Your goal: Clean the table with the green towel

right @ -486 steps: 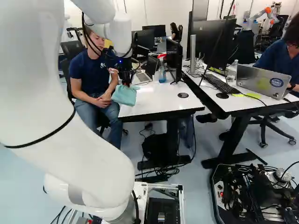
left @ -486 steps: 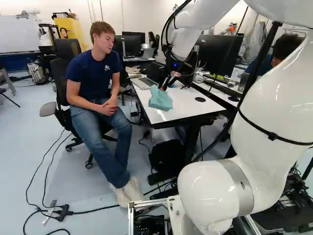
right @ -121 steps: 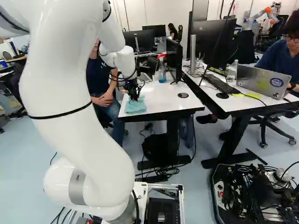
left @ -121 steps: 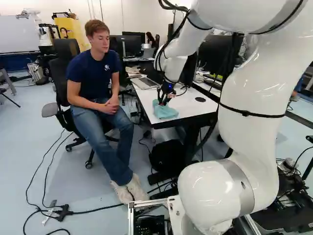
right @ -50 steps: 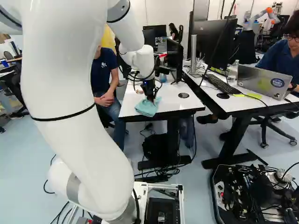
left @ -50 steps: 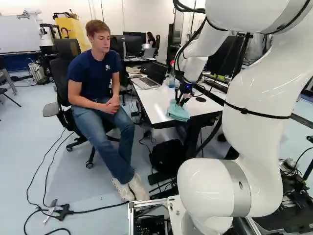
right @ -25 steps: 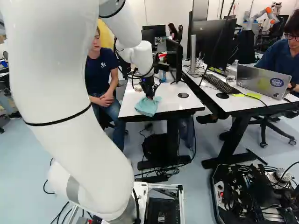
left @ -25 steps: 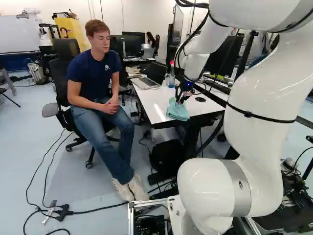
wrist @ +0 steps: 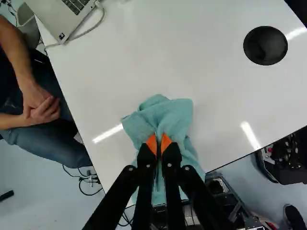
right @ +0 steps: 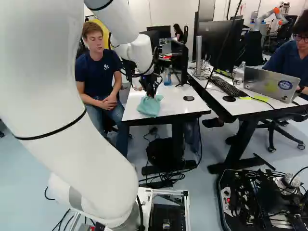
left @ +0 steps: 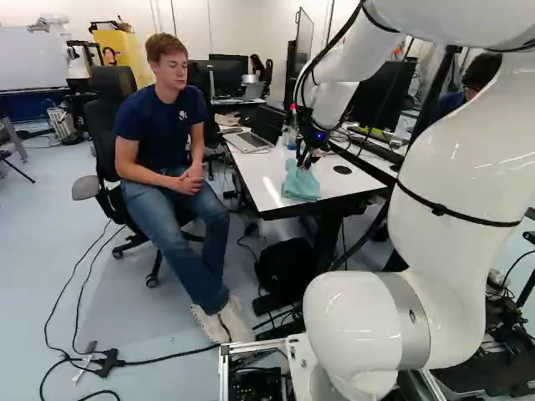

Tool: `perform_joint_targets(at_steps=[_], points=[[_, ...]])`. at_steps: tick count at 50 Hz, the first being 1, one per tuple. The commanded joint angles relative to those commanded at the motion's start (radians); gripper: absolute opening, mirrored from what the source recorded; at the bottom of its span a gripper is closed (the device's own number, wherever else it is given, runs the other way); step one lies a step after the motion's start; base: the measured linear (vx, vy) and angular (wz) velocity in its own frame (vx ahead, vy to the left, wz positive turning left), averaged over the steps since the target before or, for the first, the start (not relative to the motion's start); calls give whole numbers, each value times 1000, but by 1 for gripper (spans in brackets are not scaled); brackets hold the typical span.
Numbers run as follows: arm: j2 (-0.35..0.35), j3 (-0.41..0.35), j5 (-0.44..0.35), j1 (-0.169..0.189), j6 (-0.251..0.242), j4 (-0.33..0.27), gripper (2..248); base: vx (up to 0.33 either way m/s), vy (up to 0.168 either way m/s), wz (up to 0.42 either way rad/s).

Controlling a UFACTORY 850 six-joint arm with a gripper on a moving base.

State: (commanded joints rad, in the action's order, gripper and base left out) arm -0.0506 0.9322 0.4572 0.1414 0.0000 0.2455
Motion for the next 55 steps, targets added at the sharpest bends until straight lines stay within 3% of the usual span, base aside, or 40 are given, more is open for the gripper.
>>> perform_joint_targets(at_steps=[55], points=[[211, -54, 109, -76, 0, 90, 31, 0, 0, 0]])
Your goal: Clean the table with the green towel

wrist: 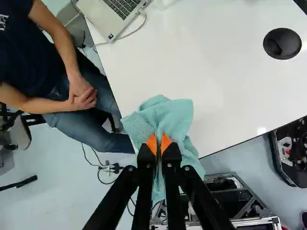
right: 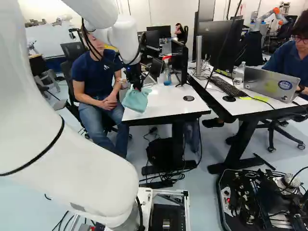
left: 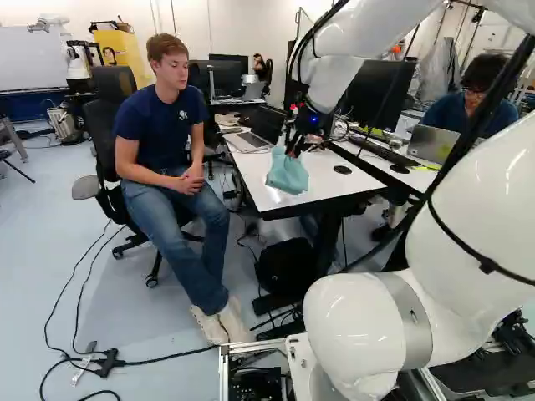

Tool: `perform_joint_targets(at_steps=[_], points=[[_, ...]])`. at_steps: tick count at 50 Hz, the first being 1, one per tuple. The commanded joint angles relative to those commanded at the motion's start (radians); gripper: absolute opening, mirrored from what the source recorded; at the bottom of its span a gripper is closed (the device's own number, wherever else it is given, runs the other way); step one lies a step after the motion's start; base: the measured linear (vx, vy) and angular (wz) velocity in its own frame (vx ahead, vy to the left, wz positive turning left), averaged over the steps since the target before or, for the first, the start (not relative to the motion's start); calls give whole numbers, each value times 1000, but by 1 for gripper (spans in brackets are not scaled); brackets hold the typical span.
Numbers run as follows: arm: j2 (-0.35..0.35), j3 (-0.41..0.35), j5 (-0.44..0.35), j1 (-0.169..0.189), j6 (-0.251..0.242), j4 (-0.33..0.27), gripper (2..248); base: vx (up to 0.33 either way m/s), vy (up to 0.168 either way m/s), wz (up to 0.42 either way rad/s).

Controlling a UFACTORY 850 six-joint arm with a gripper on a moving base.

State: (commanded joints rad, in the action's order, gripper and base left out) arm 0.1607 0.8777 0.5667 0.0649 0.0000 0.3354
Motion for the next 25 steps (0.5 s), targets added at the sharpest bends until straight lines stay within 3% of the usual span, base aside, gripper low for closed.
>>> perform_joint_targets(at_steps=[25], points=[[64, 10, 105, -13, 0, 76, 31, 0, 0, 0]])
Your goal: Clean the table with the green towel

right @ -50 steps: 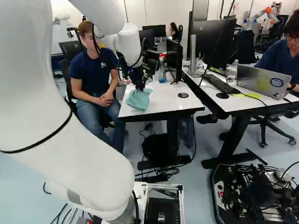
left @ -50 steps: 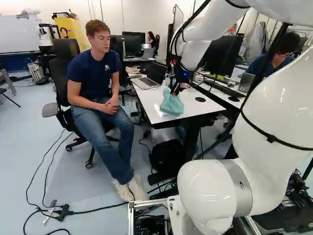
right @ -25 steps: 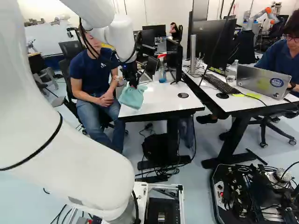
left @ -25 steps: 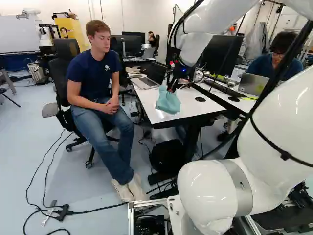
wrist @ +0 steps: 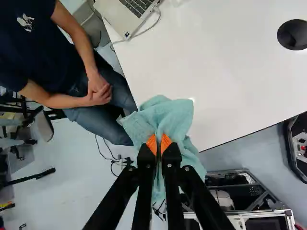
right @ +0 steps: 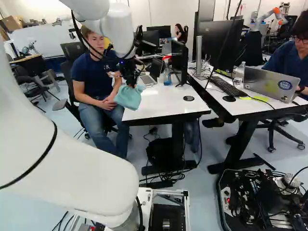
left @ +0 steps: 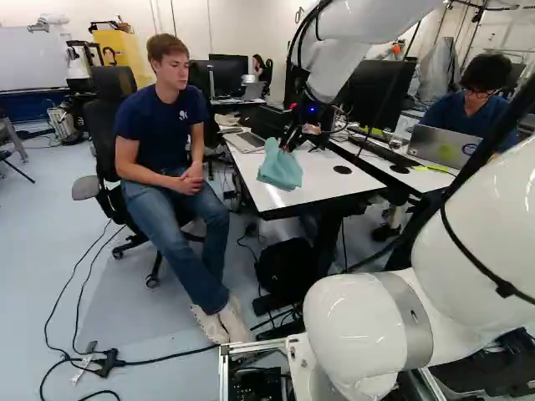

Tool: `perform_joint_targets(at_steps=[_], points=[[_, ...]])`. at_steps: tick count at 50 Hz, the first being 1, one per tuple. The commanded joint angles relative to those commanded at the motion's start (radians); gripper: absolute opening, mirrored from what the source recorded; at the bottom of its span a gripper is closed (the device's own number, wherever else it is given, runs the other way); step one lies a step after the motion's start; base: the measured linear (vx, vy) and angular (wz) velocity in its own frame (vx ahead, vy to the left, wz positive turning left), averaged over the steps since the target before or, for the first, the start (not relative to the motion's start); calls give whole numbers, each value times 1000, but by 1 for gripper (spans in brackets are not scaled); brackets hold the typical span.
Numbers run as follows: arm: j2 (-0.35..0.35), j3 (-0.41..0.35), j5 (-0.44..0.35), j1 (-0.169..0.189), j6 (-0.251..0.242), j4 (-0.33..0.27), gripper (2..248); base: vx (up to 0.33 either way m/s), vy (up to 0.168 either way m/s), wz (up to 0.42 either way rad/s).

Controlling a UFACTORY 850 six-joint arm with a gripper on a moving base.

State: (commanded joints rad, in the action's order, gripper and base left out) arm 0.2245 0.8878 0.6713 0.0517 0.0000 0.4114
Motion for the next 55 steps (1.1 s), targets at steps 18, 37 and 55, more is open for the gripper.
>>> perform_joint_targets(at_steps=[18, 37, 55], points=[[37, 18, 147, -1, 0, 37, 31, 0, 0, 0], [83, 34, 201, -1, 0, 38, 31, 0, 0, 0], [97, 39, 201, -1, 0, 38, 31, 0, 0, 0]])
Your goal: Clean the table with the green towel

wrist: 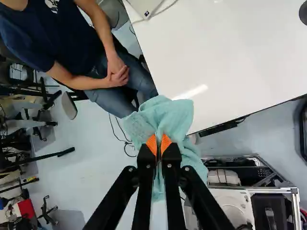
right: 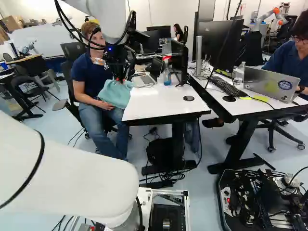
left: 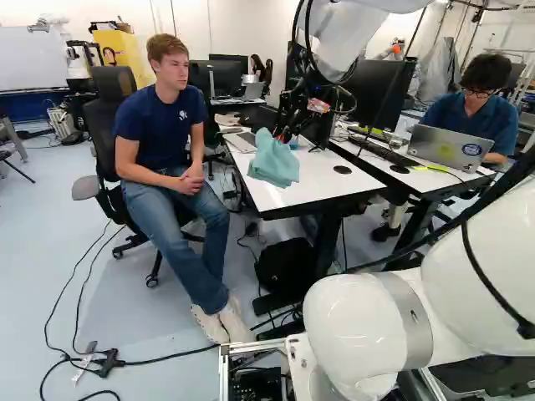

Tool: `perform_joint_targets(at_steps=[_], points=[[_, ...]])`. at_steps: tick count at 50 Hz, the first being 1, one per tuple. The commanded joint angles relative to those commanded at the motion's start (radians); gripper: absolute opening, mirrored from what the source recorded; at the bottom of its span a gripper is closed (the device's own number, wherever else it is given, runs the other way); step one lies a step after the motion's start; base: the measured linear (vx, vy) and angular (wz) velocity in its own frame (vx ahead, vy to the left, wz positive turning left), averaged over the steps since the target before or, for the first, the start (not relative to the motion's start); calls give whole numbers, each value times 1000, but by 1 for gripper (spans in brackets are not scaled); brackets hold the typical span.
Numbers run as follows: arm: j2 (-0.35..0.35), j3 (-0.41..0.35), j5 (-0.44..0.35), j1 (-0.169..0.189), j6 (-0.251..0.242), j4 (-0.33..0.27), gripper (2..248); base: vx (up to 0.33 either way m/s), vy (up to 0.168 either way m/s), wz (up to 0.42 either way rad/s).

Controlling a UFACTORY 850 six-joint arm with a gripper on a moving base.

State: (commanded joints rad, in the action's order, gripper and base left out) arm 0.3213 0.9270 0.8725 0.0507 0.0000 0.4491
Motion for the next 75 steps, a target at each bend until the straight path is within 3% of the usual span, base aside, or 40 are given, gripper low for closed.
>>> perform_joint_targets(at_steps=[31, 49, 75], points=[[-1, 0, 0, 9, 0, 0, 31, 0, 0, 0], [-29, 23, 0, 49, 0, 0, 31, 0, 0, 0], [-149, 126, 0, 119, 0, 0, 31, 0, 0, 0]])
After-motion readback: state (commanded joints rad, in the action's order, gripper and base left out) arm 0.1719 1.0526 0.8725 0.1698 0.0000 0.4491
